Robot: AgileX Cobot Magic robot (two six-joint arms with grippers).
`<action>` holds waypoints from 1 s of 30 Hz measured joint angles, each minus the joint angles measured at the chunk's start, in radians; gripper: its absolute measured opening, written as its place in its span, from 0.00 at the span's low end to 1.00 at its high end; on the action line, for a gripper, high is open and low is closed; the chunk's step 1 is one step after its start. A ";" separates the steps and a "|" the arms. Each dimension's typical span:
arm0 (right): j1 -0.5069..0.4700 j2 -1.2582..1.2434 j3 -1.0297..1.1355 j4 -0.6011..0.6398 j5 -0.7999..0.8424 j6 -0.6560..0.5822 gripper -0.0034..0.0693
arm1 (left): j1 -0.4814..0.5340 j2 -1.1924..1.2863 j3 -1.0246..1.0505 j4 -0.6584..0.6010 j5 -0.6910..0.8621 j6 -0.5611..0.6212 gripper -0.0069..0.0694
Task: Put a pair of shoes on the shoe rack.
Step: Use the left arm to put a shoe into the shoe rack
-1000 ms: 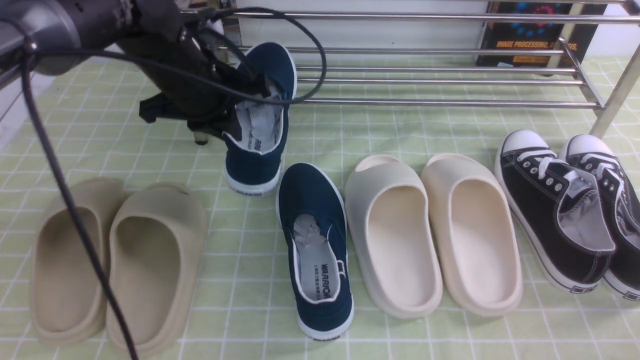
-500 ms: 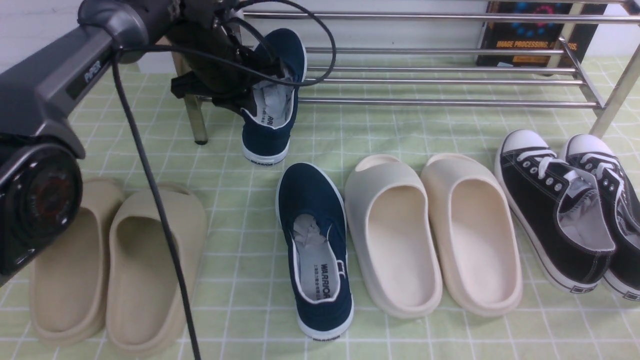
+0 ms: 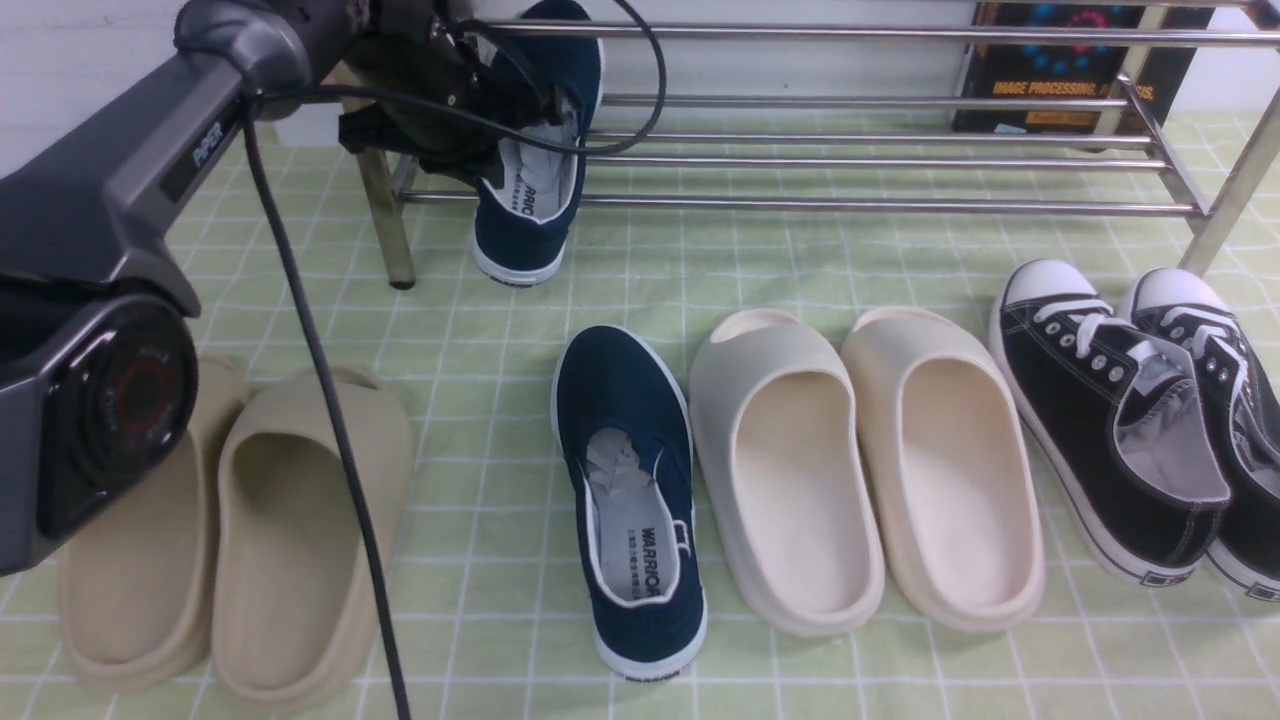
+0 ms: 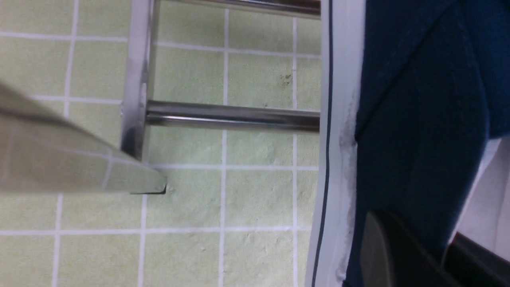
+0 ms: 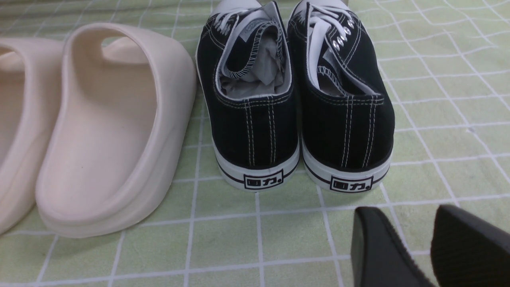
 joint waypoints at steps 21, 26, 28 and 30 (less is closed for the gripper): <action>0.000 0.000 0.000 0.000 0.000 0.000 0.38 | -0.001 -0.052 -0.002 0.028 0.004 -0.064 0.46; 0.000 0.000 0.000 0.000 0.000 0.000 0.38 | -0.002 -0.140 -0.005 0.054 0.120 -0.027 0.39; 0.000 0.000 0.000 0.000 0.000 0.000 0.38 | -0.012 -0.167 -0.006 0.059 0.190 -0.003 0.32; 0.000 0.000 0.000 0.000 0.000 0.000 0.38 | -0.034 -0.178 -0.007 0.062 0.250 0.027 0.24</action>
